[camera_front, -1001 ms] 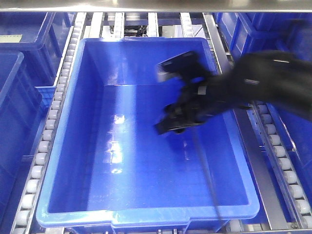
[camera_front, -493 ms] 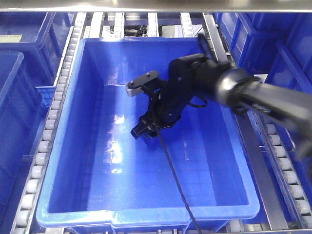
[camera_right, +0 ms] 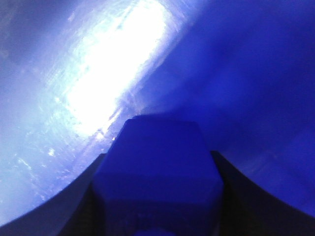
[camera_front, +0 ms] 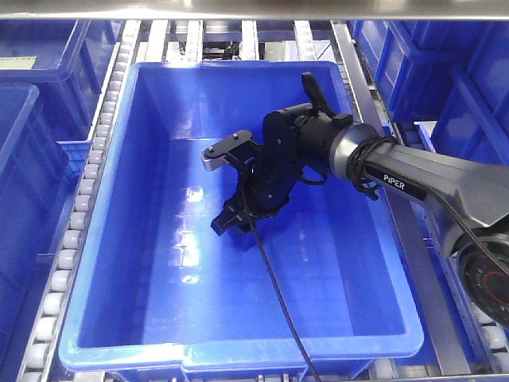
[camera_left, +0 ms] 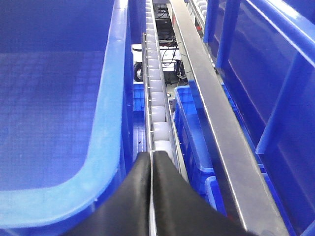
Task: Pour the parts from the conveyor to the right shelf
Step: 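Move the right gripper with the block down into the blue bin, then open the right gripper to release the block into the bin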
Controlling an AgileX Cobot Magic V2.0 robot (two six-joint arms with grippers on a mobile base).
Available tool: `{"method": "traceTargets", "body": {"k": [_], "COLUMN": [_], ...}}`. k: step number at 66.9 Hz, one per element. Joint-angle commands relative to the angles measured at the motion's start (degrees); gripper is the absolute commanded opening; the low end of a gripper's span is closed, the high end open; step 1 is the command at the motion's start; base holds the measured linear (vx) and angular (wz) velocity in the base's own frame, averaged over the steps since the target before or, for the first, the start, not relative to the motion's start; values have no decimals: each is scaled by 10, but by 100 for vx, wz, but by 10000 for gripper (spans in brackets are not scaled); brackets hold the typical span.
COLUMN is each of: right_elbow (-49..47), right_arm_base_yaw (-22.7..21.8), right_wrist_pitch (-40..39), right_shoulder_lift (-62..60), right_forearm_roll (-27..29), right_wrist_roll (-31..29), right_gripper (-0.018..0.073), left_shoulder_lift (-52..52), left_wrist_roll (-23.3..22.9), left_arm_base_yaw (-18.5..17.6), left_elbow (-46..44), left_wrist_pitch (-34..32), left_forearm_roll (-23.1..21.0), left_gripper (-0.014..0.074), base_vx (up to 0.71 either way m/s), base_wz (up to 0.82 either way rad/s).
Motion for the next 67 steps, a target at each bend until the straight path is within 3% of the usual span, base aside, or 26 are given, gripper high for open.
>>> {"method": "traceTargets", "body": {"k": [1, 17, 26, 56, 67], "right_elbow": [-17, -17, -17, -12, 68], "right_arm_base_yaw": [-1, -1, -1, -1, 0], "right_wrist_pitch": [-19, -42, -61, -80, -156], "right_shoulder_lift": [-33, -38, -49, -128, -175], "right_forearm_roll": [-5, -10, -10, -12, -12], "right_wrist_roll": [-4, -4, -4, 0, 1], "right_gripper": [146, 482, 577, 524, 463], "left_shoulder_lift": [11, 11, 11, 11, 11], "left_wrist_roll": [-3, -3, -3, -3, -3], "left_arm_base_yaw": [-4, -4, -4, -4, -4], "left_elbow": [14, 14, 14, 14, 14], "left_wrist_pitch": [-43, -43, -43, -43, -43], "left_forearm_roll": [-4, -4, -4, -4, -4], "left_gripper": [-6, -6, -6, -6, -6], "base_vx": [0, 0, 0, 0, 0], "base_wz": [0, 0, 0, 0, 0]}}
